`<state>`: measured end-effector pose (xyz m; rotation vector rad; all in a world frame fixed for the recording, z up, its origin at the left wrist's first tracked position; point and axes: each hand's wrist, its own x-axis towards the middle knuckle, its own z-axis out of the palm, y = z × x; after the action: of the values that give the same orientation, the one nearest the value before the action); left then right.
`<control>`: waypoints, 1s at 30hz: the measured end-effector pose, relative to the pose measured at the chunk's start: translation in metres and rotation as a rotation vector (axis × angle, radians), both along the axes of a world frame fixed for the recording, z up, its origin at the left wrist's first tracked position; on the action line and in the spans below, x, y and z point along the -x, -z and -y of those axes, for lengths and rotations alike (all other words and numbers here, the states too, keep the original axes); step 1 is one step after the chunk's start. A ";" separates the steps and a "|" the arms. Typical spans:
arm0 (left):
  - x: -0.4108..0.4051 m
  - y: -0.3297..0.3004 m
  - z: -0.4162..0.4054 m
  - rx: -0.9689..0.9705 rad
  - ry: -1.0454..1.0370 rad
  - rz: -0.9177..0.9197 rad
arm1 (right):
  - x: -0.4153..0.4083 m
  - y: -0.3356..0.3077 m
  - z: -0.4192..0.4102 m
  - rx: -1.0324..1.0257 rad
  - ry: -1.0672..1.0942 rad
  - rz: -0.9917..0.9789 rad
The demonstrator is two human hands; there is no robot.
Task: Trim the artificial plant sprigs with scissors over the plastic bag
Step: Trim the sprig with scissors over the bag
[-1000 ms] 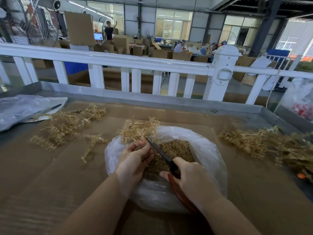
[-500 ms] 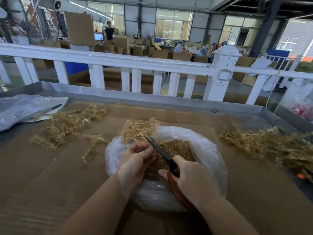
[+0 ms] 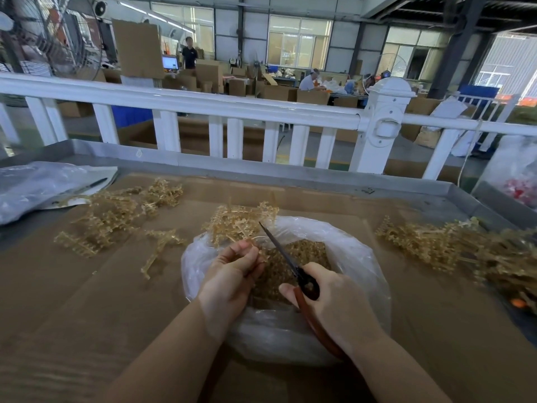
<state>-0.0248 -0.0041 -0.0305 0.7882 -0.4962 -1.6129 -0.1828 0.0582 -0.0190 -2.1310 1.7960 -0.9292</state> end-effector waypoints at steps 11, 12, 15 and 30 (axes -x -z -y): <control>0.000 -0.004 -0.002 -0.016 0.019 0.029 | 0.000 0.003 -0.001 0.026 -0.003 -0.042; 0.000 -0.005 -0.002 -0.019 0.019 0.028 | 0.000 0.003 -0.001 0.028 -0.002 -0.052; 0.000 -0.005 -0.001 -0.036 0.012 0.023 | 0.000 0.004 -0.002 0.037 0.002 -0.079; -0.002 -0.002 0.003 -0.058 0.102 0.035 | -0.002 0.003 -0.003 0.011 -0.008 -0.149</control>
<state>-0.0224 -0.0068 -0.0289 0.8471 -0.5244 -1.7166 -0.1804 0.0615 -0.0216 -2.2671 1.8518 -0.7989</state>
